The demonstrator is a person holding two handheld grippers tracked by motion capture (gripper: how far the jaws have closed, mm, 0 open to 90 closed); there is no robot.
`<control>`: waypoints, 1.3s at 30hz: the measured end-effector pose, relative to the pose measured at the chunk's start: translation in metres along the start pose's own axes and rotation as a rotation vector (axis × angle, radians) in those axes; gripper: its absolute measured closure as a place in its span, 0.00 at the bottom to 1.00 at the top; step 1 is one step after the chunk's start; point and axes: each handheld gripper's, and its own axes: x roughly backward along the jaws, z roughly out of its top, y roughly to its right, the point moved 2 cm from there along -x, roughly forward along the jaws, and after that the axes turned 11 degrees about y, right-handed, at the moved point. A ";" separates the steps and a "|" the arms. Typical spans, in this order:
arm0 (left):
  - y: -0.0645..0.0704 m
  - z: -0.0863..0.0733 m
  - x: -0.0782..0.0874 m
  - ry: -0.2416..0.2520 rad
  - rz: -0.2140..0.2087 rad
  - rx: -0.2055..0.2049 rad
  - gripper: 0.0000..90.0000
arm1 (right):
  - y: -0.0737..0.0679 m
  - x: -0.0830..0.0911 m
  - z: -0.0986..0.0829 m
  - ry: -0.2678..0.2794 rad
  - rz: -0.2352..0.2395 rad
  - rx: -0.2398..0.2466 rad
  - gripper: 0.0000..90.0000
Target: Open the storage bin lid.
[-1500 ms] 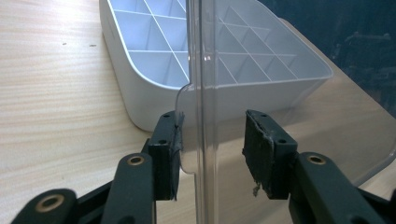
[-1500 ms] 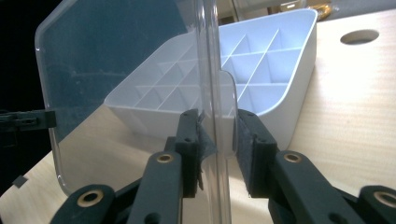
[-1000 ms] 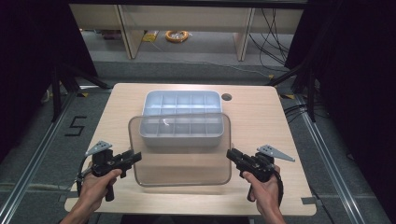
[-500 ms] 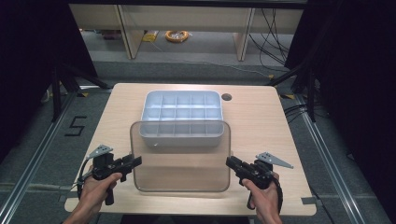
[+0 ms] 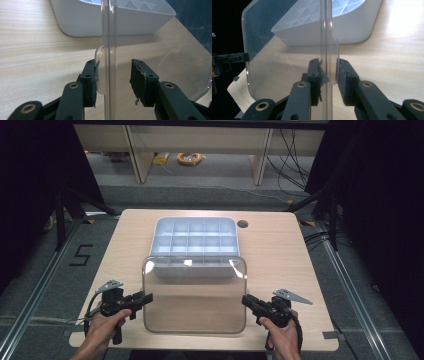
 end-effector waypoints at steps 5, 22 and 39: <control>-0.001 -0.003 -0.001 -0.013 -0.003 -0.002 0.64 | 0.006 -0.004 -0.007 -0.023 -0.008 -0.008 0.81; -0.006 -0.022 -0.003 -0.073 -0.022 0.022 0.60 | 0.008 -0.004 -0.022 -0.097 -0.030 -0.109 0.77; -0.011 -0.029 -0.005 -0.123 -0.039 0.047 0.59 | 0.014 -0.005 -0.028 -0.130 -0.039 -0.110 0.75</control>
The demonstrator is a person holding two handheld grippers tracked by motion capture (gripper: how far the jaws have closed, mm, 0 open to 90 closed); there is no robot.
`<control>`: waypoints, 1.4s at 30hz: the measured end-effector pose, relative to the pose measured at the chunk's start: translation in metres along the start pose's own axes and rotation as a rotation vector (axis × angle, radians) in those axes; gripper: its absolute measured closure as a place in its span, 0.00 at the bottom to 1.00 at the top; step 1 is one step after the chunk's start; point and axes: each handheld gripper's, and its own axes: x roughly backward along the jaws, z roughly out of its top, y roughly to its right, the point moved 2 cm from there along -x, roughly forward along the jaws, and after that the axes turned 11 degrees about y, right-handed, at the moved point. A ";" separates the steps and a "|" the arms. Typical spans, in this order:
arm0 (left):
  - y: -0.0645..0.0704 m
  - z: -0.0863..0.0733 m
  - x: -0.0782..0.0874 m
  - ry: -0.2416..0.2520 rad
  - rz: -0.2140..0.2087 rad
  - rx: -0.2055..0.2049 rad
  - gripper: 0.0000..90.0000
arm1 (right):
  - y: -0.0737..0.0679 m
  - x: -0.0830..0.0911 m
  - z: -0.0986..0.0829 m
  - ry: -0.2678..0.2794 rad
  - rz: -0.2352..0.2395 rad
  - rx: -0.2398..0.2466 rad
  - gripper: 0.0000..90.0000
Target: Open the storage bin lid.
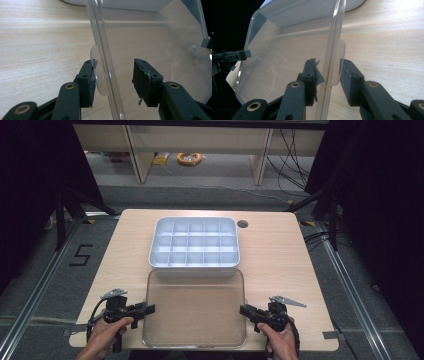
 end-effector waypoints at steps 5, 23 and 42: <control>-0.001 -0.002 -0.002 -0.016 0.000 0.001 0.58 | 0.002 -0.003 -0.002 -0.003 -0.008 -0.011 0.74; -0.001 -0.006 -0.009 -0.070 0.042 -0.072 0.51 | 0.005 -0.011 -0.004 -0.056 -0.034 0.074 0.66; 0.001 0.003 -0.003 -0.022 0.119 -0.195 0.48 | -0.004 -0.011 0.003 -0.048 -0.107 0.232 0.49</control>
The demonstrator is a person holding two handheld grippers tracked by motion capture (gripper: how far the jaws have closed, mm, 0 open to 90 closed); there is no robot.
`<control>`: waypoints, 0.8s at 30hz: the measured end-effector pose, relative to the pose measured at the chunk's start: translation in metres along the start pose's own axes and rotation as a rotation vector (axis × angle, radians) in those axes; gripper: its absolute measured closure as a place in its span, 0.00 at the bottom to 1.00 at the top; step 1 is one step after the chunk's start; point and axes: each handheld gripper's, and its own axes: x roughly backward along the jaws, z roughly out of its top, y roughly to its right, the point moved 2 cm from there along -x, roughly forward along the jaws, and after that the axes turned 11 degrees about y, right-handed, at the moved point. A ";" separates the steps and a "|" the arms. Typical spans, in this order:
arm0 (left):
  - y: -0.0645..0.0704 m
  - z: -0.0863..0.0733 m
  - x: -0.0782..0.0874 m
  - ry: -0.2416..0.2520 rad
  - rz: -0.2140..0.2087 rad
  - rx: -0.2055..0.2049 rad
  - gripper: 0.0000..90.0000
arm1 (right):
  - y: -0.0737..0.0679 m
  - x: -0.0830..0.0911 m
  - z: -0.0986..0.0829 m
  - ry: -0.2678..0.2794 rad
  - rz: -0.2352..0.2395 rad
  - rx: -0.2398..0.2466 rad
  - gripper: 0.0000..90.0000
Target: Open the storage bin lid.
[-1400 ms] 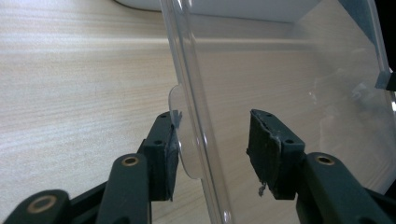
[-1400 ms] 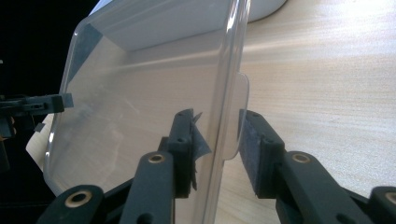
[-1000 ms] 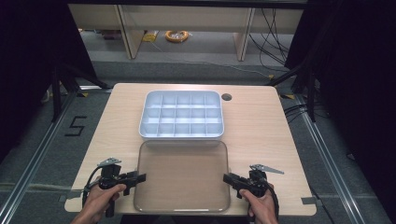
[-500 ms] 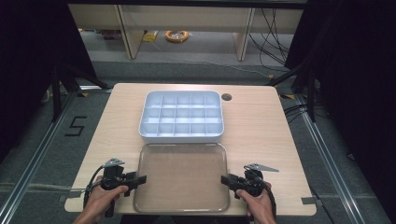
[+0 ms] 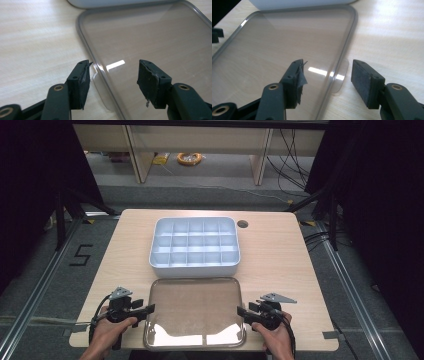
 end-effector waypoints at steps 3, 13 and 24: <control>0.000 0.000 0.001 -0.009 -0.013 0.000 0.48 | -0.001 0.002 0.003 0.010 0.003 0.025 0.48; 0.006 0.002 0.003 0.044 -0.046 0.001 0.41 | -0.003 0.006 0.008 0.057 0.049 0.043 0.39; 0.018 0.004 0.016 0.093 -0.102 -0.044 0.26 | -0.012 0.021 0.008 0.106 0.142 0.118 0.26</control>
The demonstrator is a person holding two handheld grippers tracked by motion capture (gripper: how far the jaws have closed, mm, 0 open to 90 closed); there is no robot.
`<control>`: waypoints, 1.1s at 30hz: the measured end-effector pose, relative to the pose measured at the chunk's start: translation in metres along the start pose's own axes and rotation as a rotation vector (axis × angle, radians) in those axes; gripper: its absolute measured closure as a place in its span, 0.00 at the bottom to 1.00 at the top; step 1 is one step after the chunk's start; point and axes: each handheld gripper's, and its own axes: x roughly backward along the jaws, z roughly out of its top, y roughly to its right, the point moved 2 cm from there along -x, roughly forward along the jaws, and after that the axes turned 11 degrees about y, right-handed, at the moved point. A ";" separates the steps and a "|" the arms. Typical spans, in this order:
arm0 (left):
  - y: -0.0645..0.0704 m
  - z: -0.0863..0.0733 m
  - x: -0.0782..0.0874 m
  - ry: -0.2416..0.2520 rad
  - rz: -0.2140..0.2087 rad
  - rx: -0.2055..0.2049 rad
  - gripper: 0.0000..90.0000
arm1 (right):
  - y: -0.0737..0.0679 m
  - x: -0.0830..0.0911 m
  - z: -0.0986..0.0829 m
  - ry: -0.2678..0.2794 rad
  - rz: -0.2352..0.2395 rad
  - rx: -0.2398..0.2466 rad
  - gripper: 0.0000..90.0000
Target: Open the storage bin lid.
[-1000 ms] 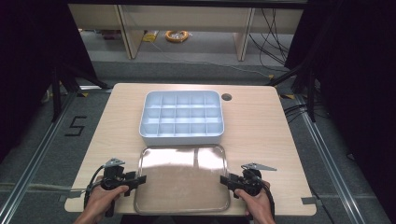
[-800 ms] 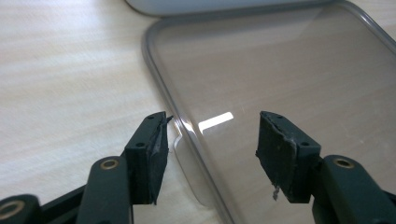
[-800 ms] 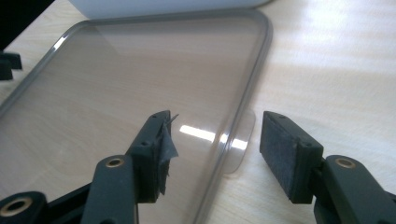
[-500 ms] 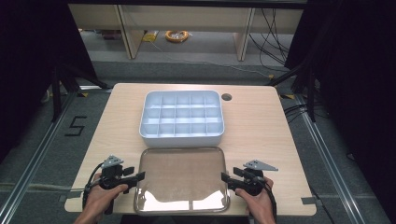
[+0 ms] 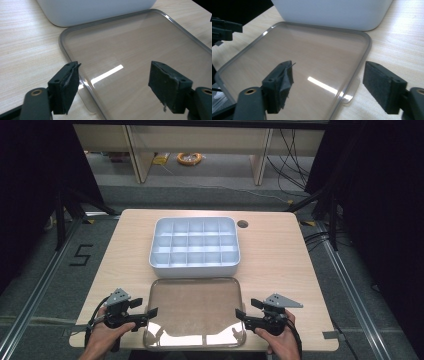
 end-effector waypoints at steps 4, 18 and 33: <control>0.001 -0.002 0.005 0.000 -0.019 -0.006 0.25 | -0.003 0.006 -0.002 0.009 0.011 -0.002 0.23; 0.011 -0.014 0.022 -0.013 -0.046 -0.046 0.23 | -0.008 0.034 -0.017 0.022 0.030 -0.022 0.19; 0.026 -0.027 0.041 -0.001 -0.070 -0.044 0.22 | -0.015 0.058 -0.034 0.006 0.000 -0.066 0.22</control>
